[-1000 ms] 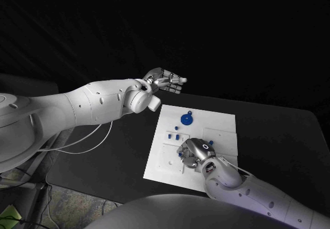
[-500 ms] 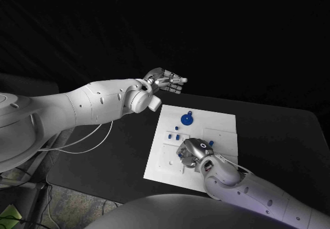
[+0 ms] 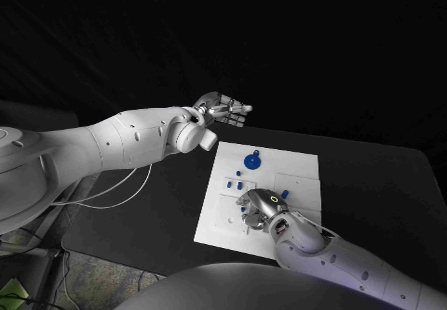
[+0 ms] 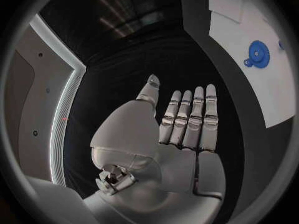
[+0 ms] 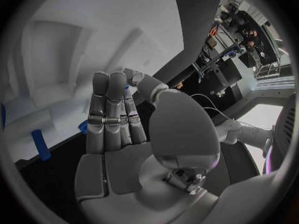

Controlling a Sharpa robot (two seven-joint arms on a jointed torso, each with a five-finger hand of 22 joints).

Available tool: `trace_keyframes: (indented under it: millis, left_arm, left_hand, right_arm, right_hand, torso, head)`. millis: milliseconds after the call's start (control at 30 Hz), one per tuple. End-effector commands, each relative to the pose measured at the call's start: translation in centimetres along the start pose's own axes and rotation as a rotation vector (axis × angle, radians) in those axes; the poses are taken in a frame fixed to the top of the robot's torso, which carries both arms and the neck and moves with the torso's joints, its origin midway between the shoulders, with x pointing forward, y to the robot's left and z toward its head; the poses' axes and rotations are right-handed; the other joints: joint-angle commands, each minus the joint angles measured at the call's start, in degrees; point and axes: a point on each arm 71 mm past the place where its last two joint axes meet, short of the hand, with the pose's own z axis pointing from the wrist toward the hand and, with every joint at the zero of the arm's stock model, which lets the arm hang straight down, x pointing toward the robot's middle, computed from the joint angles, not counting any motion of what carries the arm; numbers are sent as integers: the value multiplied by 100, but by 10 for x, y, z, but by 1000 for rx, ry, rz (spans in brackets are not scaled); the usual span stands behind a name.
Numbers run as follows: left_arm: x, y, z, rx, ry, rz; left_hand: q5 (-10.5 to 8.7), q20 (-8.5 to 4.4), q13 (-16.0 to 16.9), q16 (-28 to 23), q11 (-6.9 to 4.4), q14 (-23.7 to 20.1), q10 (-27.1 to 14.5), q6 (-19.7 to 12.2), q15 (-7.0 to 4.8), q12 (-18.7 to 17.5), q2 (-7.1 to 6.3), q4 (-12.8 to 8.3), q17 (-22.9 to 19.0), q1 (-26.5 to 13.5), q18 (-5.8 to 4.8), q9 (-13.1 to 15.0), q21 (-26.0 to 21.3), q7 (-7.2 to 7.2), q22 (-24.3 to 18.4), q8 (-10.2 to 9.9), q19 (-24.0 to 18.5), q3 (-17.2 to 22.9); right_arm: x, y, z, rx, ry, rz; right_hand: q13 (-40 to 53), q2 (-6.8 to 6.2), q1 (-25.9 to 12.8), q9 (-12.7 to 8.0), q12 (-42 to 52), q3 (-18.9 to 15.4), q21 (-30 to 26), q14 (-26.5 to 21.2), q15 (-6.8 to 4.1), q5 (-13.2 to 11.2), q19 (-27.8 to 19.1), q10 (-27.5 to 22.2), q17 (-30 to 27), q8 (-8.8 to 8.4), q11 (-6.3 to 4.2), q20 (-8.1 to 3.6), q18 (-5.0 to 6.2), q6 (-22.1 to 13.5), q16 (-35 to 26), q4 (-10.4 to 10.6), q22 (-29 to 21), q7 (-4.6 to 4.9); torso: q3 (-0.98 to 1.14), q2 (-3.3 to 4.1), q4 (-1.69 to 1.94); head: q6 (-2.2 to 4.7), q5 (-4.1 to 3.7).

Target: Assemble the parts on the task board

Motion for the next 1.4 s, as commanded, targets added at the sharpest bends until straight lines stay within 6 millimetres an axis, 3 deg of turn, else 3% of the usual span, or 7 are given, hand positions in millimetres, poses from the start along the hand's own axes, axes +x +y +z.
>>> trace_keyframes:
  millis: [33,567,667,967,1067,1133,1400]
  left_arm:
    - [2,-1,1,5,20,0]
    - [0,1,1,-13,20,5]
    - [-2,1,1,-13,16,11]
    - [-8,2,-2,-12,6,23]
    - [-8,2,-3,-11,5,25]
    - [-8,2,-3,-10,4,25]
    - [-8,3,-2,-7,4,25]
  left_hand:
    - [-13,-1,1,22,-5,-34,-38,-54,9,7,50,19,7,3,78,2,7,3,-10,-11,-22,3]
    - [-13,1,2,24,-6,-33,-33,-57,8,9,75,37,8,-4,81,2,8,3,-9,-10,-24,13]
    - [-13,2,1,23,-7,-31,-31,-50,7,7,78,38,7,-5,81,2,6,1,-9,-9,-26,14]
    - [-11,1,2,24,-11,-19,-16,-35,6,8,89,30,8,9,81,2,9,-5,-8,-10,-28,29]
    - [-12,1,2,25,-14,-14,-13,-33,4,8,88,29,8,10,83,2,11,-4,-7,-9,-22,29]
    - [-11,-1,2,24,-14,-10,-9,-31,3,9,89,27,8,10,84,2,11,-6,-7,-9,-17,31]
    - [-11,-2,2,23,-16,-4,-3,-25,1,8,96,20,7,14,85,2,9,-9,-8,-10,-12,36]
  right_arm:
    - [0,-5,-3,19,-14,35]
    - [-31,-11,-12,6,-54,57]
    - [-48,-17,-12,23,-53,75]
    - [-107,-44,-18,52,-14,36]
    - [-122,-56,-19,75,12,-17]
    - [-128,-65,-20,97,23,-45]
    - [-130,-91,-21,163,90,-108]
  right_hand:
    - [11,-11,67,-2,17,-126,-65,-9,52,-3,25,-111,-68,-10,20,59,52,-45,-22,5,62,-1]
    - [9,42,-75,0,13,-143,-264,-9,29,59,143,72,-226,-10,-18,43,59,85,124,53,95,35]
    - [10,62,-236,2,26,11,-228,64,-22,151,212,529,-174,-7,-97,-6,46,109,223,102,116,73]
    - [12,112,-391,3,21,-67,-230,124,-23,114,318,538,-37,-8,-116,-31,-26,135,354,157,72,51]
    - [14,116,-398,2,26,-300,-310,131,6,-44,353,337,-30,-9,-89,-2,-30,93,351,230,-10,9]
    - [15,151,-292,3,27,-714,-455,106,42,-144,395,169,-35,-8,-54,33,-20,37,320,295,-139,-48]
    - [15,163,-8,-4,34,-1442,-709,60,106,-537,436,-186,-83,-7,16,108,-5,-221,272,586,-352,-120]
  torso:
    - [-2,-1,-2]
    - [-1,-5,-8]
    - [-3,-6,-14]
    - [-2,-11,-34]
    - [2,-9,-34]
    - [-1,-9,-31]
    - [6,-3,-22]
  head:
    - [1,-29]
    - [1,-97]
    - [25,-137]
    - [109,-221]
    - [146,-254]
    - [163,-266]
    - [174,-264]
